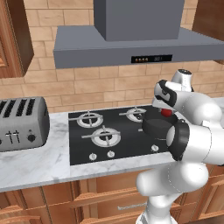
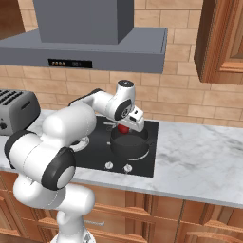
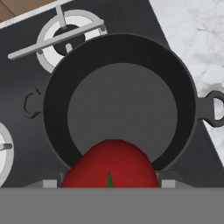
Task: Turn on the burner for the pot on the stove. Wait thirty seconds for the pot to heat up. Then add the tomato to the pot.
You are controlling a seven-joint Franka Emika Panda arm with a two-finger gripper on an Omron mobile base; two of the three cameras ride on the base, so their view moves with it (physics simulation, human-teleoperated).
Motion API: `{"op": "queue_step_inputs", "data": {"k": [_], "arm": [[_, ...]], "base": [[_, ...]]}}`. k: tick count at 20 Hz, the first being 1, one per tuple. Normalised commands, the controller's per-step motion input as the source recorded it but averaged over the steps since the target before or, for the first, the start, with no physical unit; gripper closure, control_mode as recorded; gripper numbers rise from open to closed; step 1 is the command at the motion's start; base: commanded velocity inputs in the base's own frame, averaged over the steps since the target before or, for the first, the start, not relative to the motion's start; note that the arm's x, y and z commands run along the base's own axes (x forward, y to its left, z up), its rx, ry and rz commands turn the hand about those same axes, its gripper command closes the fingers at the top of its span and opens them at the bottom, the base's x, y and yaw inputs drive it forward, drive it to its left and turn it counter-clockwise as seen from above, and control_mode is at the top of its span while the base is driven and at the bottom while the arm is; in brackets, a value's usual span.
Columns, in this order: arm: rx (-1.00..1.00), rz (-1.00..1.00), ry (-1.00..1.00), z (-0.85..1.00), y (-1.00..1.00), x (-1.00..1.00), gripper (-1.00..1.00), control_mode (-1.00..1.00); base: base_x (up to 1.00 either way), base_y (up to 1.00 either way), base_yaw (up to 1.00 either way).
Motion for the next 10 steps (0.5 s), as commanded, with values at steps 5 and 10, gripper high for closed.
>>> {"op": "queue_step_inputs", "data": {"k": [5, 10], "arm": [[0.0, 0.0, 0.0, 0.0, 0.0, 0.0, 1.0, -1.0], [0.0, 0.0, 0.0, 0.0, 0.0, 0.0, 1.0, -1.0]], "base": [[0.0, 0.0, 0.0], [0.0, 0.0, 0.0]]}}
